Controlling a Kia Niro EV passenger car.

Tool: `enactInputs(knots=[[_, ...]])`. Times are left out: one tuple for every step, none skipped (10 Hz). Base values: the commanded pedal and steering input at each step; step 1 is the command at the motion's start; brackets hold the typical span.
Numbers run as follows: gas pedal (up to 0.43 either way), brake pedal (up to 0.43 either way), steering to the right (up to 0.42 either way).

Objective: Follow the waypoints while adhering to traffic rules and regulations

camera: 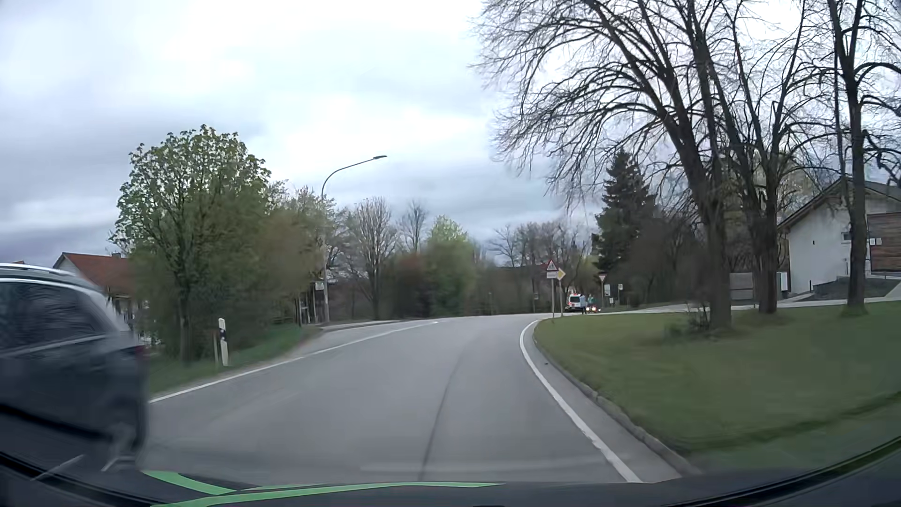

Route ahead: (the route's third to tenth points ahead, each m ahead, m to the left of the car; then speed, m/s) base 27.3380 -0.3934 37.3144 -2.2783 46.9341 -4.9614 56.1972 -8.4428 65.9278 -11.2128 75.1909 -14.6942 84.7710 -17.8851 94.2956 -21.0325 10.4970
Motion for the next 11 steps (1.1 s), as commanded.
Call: enactInputs(knots=[[0.000, 0.000, 0.018], [0.000, 0.000, 0.018], [0.000, 0.000, 0.018], [0.008, 0.000, 0.018], [0.020, 0.000, 0.018], [0.020, 0.000, 0.018], [0.020, 0.000, 0.018], [0.020, 0.000, 0.018], [0.020, 0.000, 0.018], [0.020, 0.000, 0.018], [0.020, 0.000, 0.019]])
